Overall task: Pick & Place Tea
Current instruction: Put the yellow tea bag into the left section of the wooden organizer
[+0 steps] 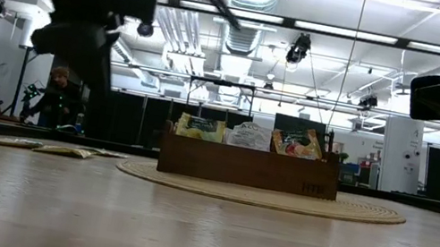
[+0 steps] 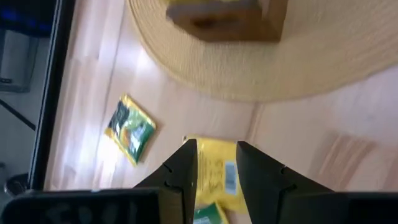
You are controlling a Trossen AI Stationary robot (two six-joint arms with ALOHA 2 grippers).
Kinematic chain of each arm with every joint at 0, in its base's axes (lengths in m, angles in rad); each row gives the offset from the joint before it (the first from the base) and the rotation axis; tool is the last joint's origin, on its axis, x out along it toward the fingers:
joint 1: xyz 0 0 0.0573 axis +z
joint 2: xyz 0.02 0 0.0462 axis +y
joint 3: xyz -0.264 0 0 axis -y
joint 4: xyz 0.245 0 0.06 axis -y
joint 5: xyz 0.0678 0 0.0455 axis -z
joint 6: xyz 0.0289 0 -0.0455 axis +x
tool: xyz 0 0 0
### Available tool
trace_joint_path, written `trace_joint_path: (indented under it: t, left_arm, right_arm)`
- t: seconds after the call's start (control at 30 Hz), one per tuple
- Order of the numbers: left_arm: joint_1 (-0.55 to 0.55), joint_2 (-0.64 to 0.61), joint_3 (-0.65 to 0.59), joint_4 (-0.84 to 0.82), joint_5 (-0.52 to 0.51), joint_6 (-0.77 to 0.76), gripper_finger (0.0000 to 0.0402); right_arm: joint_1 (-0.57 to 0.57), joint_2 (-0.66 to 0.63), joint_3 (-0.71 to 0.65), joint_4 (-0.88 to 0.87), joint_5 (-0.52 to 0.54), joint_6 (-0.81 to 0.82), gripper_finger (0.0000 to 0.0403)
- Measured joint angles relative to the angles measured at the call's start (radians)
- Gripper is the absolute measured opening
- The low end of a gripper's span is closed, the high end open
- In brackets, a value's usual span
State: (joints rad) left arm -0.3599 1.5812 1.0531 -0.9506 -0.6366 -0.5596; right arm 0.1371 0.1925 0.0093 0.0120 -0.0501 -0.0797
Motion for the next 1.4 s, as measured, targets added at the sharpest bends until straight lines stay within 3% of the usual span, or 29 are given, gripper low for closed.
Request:
trace_joint_path:
  t: [0.63,0.9,1.4]
  left_arm:
    - [0.015,-0.177,-0.289,0.258,0.115,0.052,0.0106]
    - [0.082,-0.239,-0.431,0.455,0.241,0.114,0.0106]
    - [0.149,-0.234,-0.454,0.52,0.281,0.102,0.0106]
  right_arm:
    - [0.0,0.0,0.0,0.0,0.0,-0.001,0.0008]
    - [0.0,0.0,0.0,0.0,0.0,-0.001,0.0009]
    - [0.0,0.0,0.0,0.0,0.0,-0.002,0.0008]
